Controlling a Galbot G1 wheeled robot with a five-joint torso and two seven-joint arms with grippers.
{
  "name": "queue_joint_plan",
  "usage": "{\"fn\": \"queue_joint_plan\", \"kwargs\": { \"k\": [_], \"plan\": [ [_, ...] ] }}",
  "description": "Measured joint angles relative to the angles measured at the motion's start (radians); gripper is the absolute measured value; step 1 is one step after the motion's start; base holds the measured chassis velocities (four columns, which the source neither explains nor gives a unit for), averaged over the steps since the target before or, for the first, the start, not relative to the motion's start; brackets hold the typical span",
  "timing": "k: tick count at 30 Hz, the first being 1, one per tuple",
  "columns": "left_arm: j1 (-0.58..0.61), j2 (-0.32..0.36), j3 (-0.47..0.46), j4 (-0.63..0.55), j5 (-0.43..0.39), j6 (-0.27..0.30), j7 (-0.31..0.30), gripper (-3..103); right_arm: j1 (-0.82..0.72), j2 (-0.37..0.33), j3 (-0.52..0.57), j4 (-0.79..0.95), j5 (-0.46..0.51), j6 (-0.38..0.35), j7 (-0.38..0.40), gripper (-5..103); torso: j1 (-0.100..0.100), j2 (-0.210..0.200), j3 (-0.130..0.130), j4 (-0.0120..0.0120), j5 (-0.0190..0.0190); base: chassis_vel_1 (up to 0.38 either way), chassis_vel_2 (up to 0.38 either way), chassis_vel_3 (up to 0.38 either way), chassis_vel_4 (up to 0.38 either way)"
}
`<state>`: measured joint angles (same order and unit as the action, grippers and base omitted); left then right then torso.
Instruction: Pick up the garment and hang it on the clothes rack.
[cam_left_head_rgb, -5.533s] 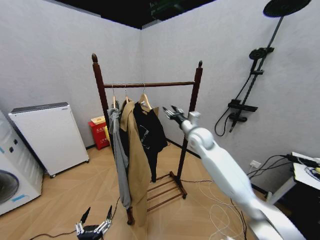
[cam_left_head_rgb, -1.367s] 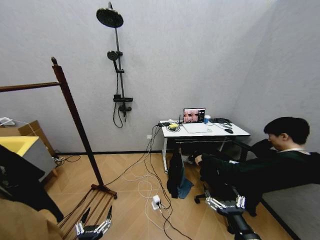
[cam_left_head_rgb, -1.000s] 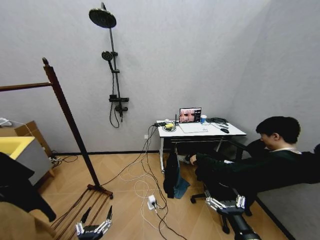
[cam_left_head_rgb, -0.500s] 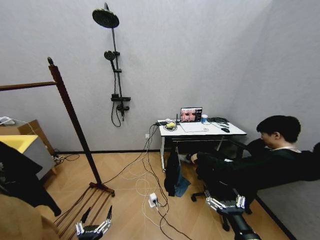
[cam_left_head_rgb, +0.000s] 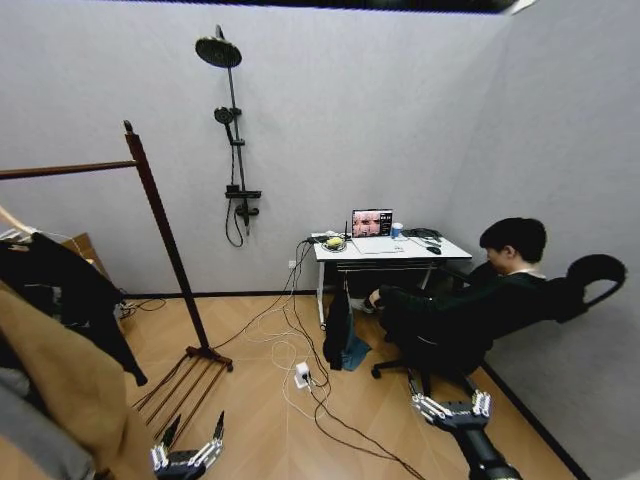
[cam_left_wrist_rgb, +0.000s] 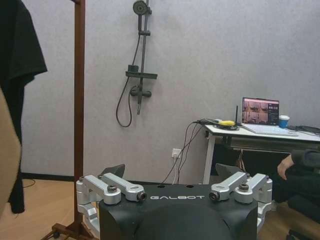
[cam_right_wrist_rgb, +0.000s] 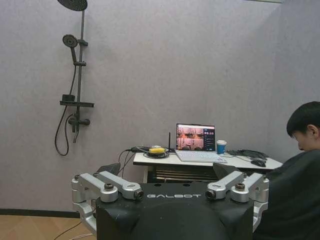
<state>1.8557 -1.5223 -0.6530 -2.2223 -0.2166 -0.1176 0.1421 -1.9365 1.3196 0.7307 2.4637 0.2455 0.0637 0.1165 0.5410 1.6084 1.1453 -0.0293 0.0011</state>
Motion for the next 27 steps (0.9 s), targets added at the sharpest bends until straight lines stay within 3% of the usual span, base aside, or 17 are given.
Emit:
{"fn": "queue_joint_plan", "kwargs": {
  "k": [2, 6, 7, 12, 14, 17, 19, 22, 23, 27],
  "plan": [
    [0.0, 0.0, 0.0, 0.0, 0.0, 0.0, 0.0, 100, 0.0, 0.0, 0.0, 0.0, 0.0, 0.0, 0.0, 100, 0.0, 0.0, 0.0, 0.0, -0.0017, 0.356, -0.35, -0.341, 0.376],
    [0.0, 0.0, 0.0, 0.0, 0.0, 0.0, 0.0, 100, 0.0, 0.0, 0.0, 0.0, 0.0, 0.0, 0.0, 100, 0.0, 0.0, 0.0, 0.0001, 0.0, 0.375, -0.376, -0.376, 0.364],
    [0.0, 0.0, 0.0, 0.0, 0.0, 0.0, 0.001, 100, 0.0, 0.0, 0.0, 0.0, 0.0, 0.0, 0.0, 100, 0.0, 0.0, 0.0, -0.0001, -0.0014, 0.356, -0.358, -0.369, 0.342],
    [0.0, 0.0, 0.0, 0.0, 0.0, 0.0, 0.0, 100, 0.0, 0.0, 0.0, 0.0, 0.0, 0.0, 0.0, 100, 0.0, 0.0, 0.0, 0.0, -0.0004, 0.368, -0.359, -0.36, 0.338],
    [0.0, 0.0, 0.0, 0.0, 0.0, 0.0, 0.0, 100, 0.0, 0.0, 0.0, 0.0, 0.0, 0.0, 0.0, 100, 0.0, 0.0, 0.0, 0.0, -0.0019, 0.346, -0.374, -0.358, 0.357],
    [0.0, 0.0, 0.0, 0.0, 0.0, 0.0, 0.0, 100, 0.0, 0.0, 0.0, 0.0, 0.0, 0.0, 0.0, 100, 0.001, 0.0, 0.0, 0.0003, 0.0002, 0.356, -0.355, -0.366, 0.347],
    [0.0, 0.0, 0.0, 0.0, 0.0, 0.0, 0.0, 100, 0.0, 0.0, 0.0, 0.0, 0.0, 0.0, 0.0, 100, 0.0, 0.0, 0.0, -0.0001, -0.002, 0.347, -0.359, -0.338, 0.354],
    [0.0, 0.0, 0.0, 0.0, 0.0, 0.0, 0.0, 100, 0.0, 0.0, 0.0, 0.0, 0.0, 0.0, 0.0, 100, 0.0, 0.0, 0.0, 0.0003, -0.0002, 0.346, -0.353, -0.37, 0.35],
    [0.0, 0.0, 0.0, 0.0, 0.0, 0.0, 0.001, 100, 0.0, 0.0, 0.0, 0.001, 0.0, 0.0, 0.0, 100, 0.0, 0.0, 0.0, -0.0001, -0.0022, 0.321, -0.339, -0.328, 0.356],
    [0.0, 0.0, 0.0, 0.0, 0.0, 0.0, 0.0, 100, 0.0, 0.0, 0.0, 0.0, 0.0, 0.0, 0.0, 100, 0.0, 0.0, 0.0, 0.0003, -0.0001, 0.357, -0.34, -0.339, 0.35]
  ]
}}
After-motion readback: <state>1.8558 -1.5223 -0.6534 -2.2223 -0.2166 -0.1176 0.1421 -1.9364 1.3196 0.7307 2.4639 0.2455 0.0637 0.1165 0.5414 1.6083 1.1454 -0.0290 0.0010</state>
